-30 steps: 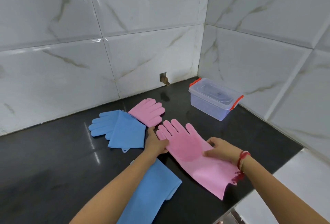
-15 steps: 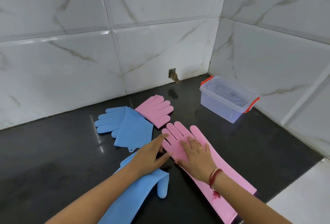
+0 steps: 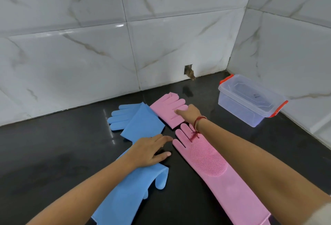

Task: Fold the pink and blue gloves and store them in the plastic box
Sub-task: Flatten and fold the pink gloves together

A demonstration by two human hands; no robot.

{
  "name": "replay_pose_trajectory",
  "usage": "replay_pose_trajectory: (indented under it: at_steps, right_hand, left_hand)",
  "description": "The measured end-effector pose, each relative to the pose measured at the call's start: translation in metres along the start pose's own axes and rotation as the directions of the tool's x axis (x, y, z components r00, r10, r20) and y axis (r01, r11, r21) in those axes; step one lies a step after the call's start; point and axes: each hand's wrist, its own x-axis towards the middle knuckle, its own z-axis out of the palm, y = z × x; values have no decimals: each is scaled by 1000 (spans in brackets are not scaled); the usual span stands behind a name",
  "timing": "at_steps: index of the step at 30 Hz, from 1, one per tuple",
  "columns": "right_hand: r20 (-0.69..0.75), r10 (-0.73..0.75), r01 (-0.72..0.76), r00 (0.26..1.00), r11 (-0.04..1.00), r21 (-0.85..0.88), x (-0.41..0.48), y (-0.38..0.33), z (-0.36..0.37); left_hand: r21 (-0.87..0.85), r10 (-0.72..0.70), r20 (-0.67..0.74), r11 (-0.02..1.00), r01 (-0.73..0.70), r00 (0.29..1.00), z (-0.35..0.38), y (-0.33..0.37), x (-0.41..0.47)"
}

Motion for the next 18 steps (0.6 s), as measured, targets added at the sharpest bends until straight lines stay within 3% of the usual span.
replay_pose_trajectory:
  at_steps: [3, 5, 12, 16, 18]
  right_hand:
    - [-10, 105, -104, 994, 994, 44, 16, -4, 9]
    - [-85, 80, -76, 993, 996, 48, 23, -4, 10]
    - [-257, -257, 299, 932, 943, 143, -1, -30, -12]
    - [-134, -481, 493, 866, 781, 383, -47, -71, -48]
    - [-36, -603, 524, 797, 661, 538, -84, -90, -80]
  left_hand:
    - [-7, -60, -84, 998, 59, 995, -3, 0, -3]
    - [-32, -115, -144, 993, 111, 983, -6, -1, -5]
    - [-128, -320, -317, 947, 294, 893, -23, -2, 12]
    - [-324, -468, -428, 878, 352, 773, -57, 7, 39]
    - [-444, -571, -390, 804, 396, 722, -82, 19, 53]
